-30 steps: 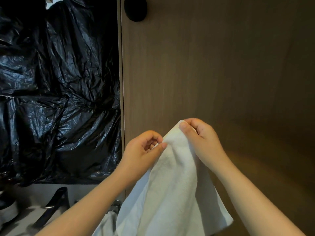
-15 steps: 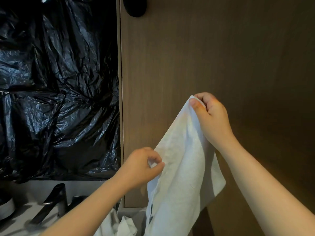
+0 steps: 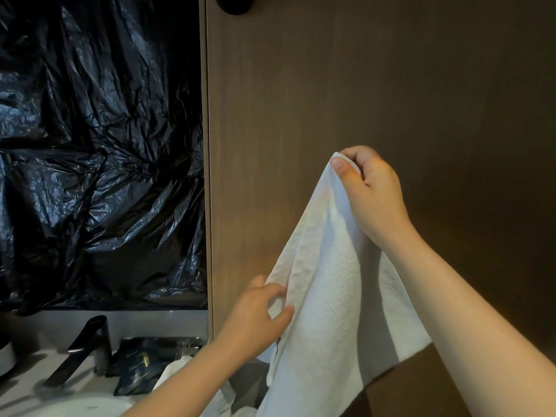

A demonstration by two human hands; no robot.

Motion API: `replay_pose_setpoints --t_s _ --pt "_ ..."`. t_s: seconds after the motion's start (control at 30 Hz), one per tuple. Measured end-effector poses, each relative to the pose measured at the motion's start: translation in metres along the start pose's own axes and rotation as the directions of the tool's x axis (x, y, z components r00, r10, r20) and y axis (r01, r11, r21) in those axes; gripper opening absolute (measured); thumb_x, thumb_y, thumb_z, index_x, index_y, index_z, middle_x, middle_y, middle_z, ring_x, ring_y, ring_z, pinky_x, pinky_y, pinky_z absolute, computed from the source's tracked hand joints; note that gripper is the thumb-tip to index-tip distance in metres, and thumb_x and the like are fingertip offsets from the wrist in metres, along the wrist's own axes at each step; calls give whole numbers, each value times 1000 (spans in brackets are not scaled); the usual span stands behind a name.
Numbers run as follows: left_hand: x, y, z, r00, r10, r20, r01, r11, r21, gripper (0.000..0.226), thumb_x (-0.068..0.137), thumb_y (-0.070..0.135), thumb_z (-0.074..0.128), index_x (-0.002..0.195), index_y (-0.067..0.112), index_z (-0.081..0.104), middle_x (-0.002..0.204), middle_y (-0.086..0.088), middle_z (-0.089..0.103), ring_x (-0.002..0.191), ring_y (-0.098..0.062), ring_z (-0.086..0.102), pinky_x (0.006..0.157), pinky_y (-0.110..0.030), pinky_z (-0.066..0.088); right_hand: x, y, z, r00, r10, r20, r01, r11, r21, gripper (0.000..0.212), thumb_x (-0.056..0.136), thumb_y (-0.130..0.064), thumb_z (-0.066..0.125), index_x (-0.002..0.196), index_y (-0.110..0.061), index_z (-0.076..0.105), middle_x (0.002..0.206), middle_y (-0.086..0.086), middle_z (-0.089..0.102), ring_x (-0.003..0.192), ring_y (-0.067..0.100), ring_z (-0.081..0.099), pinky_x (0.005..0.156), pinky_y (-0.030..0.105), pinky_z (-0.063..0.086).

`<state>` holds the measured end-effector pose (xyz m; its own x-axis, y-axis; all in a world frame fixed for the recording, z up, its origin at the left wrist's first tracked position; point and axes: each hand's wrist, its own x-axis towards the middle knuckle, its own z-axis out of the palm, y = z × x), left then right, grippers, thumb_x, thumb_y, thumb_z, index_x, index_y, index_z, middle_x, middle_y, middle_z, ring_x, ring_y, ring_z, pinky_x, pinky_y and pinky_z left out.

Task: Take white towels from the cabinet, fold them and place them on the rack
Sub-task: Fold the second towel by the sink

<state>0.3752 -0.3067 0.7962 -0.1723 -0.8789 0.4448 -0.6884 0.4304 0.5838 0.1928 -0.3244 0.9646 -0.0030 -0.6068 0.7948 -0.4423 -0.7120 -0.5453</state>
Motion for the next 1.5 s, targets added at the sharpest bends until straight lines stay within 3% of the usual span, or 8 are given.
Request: replay_pose_setpoints --t_s 0.3,0.43,0.57,0.73,0.9,1.1,1.23,1.5 --pt "-6 -25 11 996 -73 -59 70 996 -58 25 100 28 48 87 10 60 98 -2 52 85 -12 56 71 -8 39 -1 8 -10 1000 7 -21 -8 999 -33 9 100 -34 51 102 -29 57 93 -24 57 89 -19 52 67 -4 40" --pt "-10 -36 -1 987 -99 -126 88 992 -91 23 103 27 38 93 23 59 94 9 54 82 2 56 67 -7 40 -2 17 -15 998 46 -30 -48 997 -57 11 100 -38 49 105 -31 56 94 -25 56 89 -3 58 64 -6 38" --pt "-14 -49 -11 993 -39 -114 35 999 -33 30 97 28 54 67 31 49 67 6 48 65 1 48 58 -15 36 -4 29 -15 995 98 -36 -100 993 -62 10 100 -40 49 106 -34 54 94 -28 53 88 -2 57 60 -6 38" --pt "-25 -72 -13 994 -110 -4 111 993 40 22 91 33 64 71 37 57 69 8 56 70 0 51 62 -14 40 -4 38 -15 992 118 -52 -122 990 -74 11 99 -40 49 107 -34 54 94 -29 53 89 -2 56 59 -5 38" --pt "-26 -93 -23 981 -195 12 194 979 59 24 89 34 66 70 18 68 69 -6 60 61 -11 53 60 -26 45 -2 47 -19 989 125 -73 -131 987 -94 13 99 -41 49 108 -33 54 95 -27 54 91 0 58 65 2 40" --pt "-5 -97 -58 953 -226 -201 219 974 -59 16 90 24 65 75 29 67 67 4 64 62 -10 59 59 -28 46 0 60 -27 982 140 -128 -153 983 -103 13 100 -39 49 108 -32 54 94 -27 54 89 -1 57 66 4 39" --pt "18 -86 -86 842 -389 -374 276 906 -320 12 87 31 69 96 27 63 82 2 68 70 -19 63 57 -29 48 -1 74 -38 966 172 -193 -194 975 -104 14 100 -38 48 110 -28 53 92 -24 52 86 0 55 67 7 38" --pt "57 -38 -122 743 -415 -524 96 842 -530 17 91 34 62 93 19 71 84 0 69 75 -17 63 65 -30 49 -14 104 -43 924 211 -318 -254 962 -101 29 102 -32 47 113 -7 56 98 3 57 92 21 53 78 31 39"
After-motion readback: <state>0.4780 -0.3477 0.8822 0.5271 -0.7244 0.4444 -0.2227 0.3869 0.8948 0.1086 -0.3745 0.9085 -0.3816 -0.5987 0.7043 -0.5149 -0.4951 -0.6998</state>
